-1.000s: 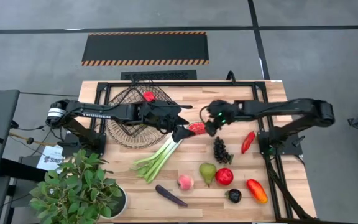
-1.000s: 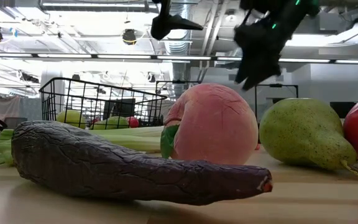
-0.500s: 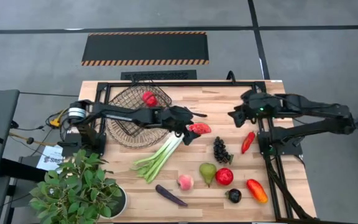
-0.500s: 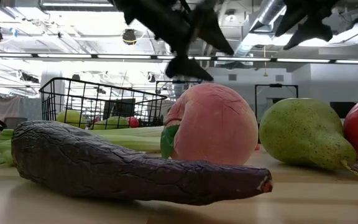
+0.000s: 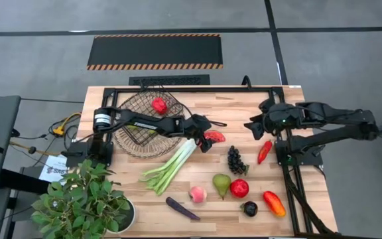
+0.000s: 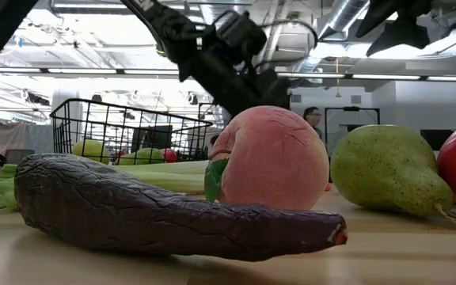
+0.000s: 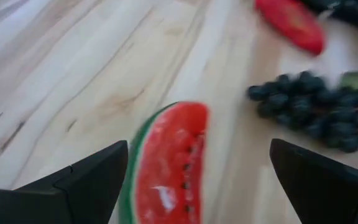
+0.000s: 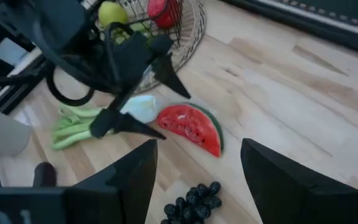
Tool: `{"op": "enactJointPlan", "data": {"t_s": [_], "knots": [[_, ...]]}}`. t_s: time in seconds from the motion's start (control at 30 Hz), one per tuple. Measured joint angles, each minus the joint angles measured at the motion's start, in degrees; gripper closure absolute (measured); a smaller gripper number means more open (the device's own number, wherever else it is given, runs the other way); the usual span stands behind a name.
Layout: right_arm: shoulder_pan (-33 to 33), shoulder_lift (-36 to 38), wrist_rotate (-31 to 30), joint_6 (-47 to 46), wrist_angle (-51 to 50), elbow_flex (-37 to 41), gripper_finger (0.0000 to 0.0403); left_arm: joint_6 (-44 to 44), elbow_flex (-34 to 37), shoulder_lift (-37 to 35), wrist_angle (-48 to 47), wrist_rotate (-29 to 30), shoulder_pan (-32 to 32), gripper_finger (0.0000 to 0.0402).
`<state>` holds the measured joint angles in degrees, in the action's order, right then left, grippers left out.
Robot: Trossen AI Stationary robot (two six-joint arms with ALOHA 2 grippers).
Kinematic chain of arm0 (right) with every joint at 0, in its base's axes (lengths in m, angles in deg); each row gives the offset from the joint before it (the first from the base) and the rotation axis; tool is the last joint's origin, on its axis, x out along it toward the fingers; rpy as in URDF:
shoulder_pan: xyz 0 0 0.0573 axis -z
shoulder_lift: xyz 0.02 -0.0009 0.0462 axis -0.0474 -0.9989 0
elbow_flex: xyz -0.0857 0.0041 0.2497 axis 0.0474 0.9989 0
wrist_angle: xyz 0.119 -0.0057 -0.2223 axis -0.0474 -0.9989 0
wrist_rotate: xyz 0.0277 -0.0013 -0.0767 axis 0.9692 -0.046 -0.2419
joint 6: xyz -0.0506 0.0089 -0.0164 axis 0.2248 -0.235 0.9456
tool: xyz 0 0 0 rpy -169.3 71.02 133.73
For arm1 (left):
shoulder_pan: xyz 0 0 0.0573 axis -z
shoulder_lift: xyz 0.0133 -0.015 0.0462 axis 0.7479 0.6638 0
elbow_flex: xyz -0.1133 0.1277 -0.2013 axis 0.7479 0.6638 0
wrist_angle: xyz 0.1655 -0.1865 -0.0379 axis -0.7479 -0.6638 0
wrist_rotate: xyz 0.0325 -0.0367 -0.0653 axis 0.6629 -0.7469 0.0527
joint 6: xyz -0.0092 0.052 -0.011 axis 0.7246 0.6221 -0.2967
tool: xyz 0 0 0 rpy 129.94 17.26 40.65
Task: Build produce basket
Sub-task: Put the red watermelon into the wire basket
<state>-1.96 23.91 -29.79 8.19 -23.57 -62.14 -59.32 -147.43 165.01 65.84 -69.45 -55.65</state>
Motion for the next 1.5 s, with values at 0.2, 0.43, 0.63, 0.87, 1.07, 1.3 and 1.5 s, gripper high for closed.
{"op": "enactJointPlan", "data": {"t_s": [0.2, 0.43, 0.63, 0.87, 1.07, 1.3, 1.5], "knots": [[-2.18, -1.20, 0.15, -0.74, -0.34, 0.04, 0.0148, -0.95, -0.04, 3.35, 0.16, 1.77, -1.04, 0.0025], [-3.92, -2.60, 0.13, -1.20, 0.31, -0.01, 0.0148, -3.14, 0.02, 4.04, -3.62, 1.81, -0.51, 0.0073], [-4.26, -3.13, 0.15, -1.61, 0.26, -0.02, 0.0148, -5.53, 0.29, 4.04, -4.47, 2.47, -0.49, 0.0160], [-4.26, -3.21, 0.13, -2.24, 0.49, 0.00, 0.0148, -6.98, 0.48, 3.93, -4.81, 3.31, -0.64, 0.0268], [-4.26, -3.19, 0.13, -2.71, 0.64, 0.00, 0.0148, -7.71, 0.01, 3.91, -3.36, 3.38, -0.64, 0.0311], [-4.26, -3.19, 0.13, -3.10, 0.68, 0.00, 0.0148, -9.80, -4.79, 3.65, -5.39, 3.19, -0.66, 0.0317], [-4.26, -3.04, 0.11, -3.73, 0.68, 0.00, 0.0148, -9.45, -15.66, 3.56, -16.12, 3.27, -0.73, 0.0318]]}}
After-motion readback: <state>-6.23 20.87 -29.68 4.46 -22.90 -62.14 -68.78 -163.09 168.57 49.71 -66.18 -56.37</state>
